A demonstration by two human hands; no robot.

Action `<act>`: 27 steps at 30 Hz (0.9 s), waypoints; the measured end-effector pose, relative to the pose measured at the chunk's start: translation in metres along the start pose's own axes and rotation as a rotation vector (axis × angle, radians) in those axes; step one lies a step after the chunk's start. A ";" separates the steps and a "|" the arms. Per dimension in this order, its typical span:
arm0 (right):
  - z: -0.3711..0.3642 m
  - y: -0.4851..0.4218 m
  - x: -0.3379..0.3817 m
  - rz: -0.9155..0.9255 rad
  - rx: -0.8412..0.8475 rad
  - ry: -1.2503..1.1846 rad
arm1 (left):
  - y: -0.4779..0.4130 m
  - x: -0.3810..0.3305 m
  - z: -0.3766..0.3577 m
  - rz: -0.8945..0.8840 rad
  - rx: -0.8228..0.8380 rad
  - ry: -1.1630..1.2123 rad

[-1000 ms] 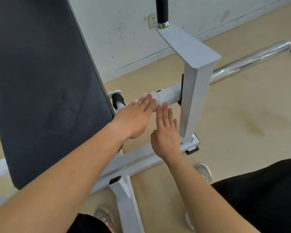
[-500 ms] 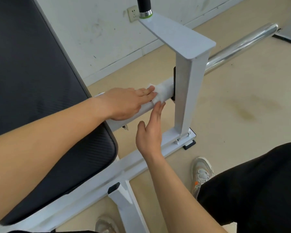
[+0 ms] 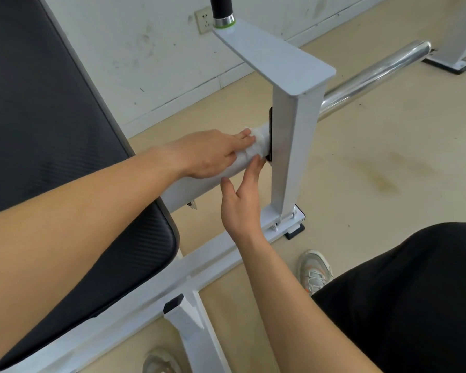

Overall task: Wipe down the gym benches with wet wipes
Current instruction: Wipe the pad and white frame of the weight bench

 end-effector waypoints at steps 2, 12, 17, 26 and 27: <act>0.004 0.001 -0.004 0.027 0.003 0.058 | 0.003 0.004 0.000 0.013 0.010 -0.028; -0.020 0.038 -0.031 0.311 0.146 0.649 | 0.075 0.023 -0.007 0.134 0.079 -0.207; -0.020 0.045 -0.036 0.444 0.237 0.777 | 0.070 0.026 0.001 0.240 0.001 -0.131; -0.012 0.032 -0.026 0.638 0.017 0.514 | 0.054 0.025 -0.013 0.447 -0.192 0.015; -0.012 0.028 -0.027 0.623 0.006 0.464 | 0.056 0.026 -0.015 0.448 -0.189 0.015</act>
Point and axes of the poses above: each hand's wrist, its own y-axis away from the middle knuckle, its own z-axis out of the back of the hand, x = y × z, the point moved 2 cm from there along -y, towards the middle knuckle, and after that the axes turned 12 degrees about -y, right-handed, at the moved point
